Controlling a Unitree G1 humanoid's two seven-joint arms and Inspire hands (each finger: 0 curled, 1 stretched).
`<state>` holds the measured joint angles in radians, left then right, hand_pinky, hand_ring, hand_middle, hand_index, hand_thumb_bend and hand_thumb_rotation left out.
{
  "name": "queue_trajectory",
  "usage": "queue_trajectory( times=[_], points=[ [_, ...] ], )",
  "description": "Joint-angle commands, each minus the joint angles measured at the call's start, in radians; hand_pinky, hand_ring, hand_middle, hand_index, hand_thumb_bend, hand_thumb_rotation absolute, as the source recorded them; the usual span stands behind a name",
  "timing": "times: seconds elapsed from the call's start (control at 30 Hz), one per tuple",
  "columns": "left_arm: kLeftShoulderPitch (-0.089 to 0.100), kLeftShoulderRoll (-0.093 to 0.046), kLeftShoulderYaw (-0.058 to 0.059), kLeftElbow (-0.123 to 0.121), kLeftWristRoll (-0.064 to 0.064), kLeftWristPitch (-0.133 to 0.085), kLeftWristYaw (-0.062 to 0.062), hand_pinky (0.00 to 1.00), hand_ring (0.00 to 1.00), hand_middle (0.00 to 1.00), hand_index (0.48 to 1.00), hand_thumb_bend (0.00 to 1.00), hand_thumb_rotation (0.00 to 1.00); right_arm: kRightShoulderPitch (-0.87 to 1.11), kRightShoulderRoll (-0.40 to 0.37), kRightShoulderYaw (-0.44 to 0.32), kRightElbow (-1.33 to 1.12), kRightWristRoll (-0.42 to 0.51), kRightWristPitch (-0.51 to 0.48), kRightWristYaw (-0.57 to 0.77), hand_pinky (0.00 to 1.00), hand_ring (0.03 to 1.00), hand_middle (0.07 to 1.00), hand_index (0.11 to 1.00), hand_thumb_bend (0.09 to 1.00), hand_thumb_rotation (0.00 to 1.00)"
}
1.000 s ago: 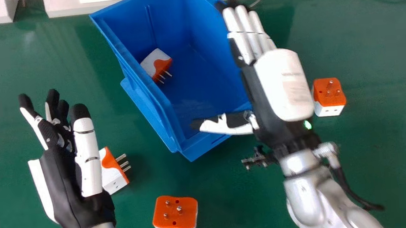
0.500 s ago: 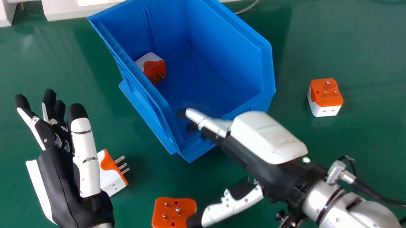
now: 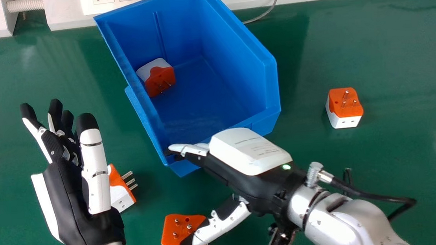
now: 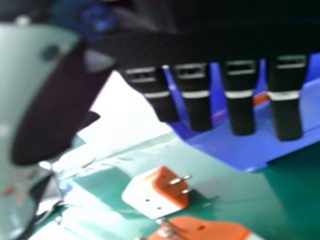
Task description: Pick all objects and put in blue box
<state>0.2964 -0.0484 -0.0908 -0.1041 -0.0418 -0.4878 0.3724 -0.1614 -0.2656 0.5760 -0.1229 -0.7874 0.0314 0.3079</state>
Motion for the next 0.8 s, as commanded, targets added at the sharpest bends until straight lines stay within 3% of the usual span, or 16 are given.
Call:
queue_trajectory(
  times=[0.0,0.17,0.3,0.77],
  points=[
    [0.014,-0.086,-0.010,-0.025,0.000,-0.013,0.002,0.95,0.98,0.98,0.973,0.51,0.73,0.009,-0.007,0.042,0.085,-0.023,0.015,0.039,0.70,0.829,0.865,0.867,0.759,0.46],
    [0.016,-0.083,-0.010,-0.024,-0.005,-0.023,-0.004,0.96,0.98,0.98,0.978,0.52,0.73,-0.038,0.000,0.084,0.144,-0.043,0.016,0.055,0.77,0.858,0.894,0.877,0.763,0.41],
    [0.017,-0.086,-0.007,-0.023,0.000,-0.024,0.003,0.95,0.98,0.98,0.975,0.52,0.73,-0.045,-0.013,0.104,0.134,-0.049,0.011,0.059,0.79,0.860,0.895,0.868,0.780,0.39],
    [0.014,-0.088,-0.009,-0.022,-0.004,-0.024,0.002,0.95,0.98,0.98,0.971,0.52,0.72,-0.039,-0.036,0.125,0.071,-0.107,0.042,0.112,0.90,0.854,0.886,0.843,0.813,0.35]
  ],
)
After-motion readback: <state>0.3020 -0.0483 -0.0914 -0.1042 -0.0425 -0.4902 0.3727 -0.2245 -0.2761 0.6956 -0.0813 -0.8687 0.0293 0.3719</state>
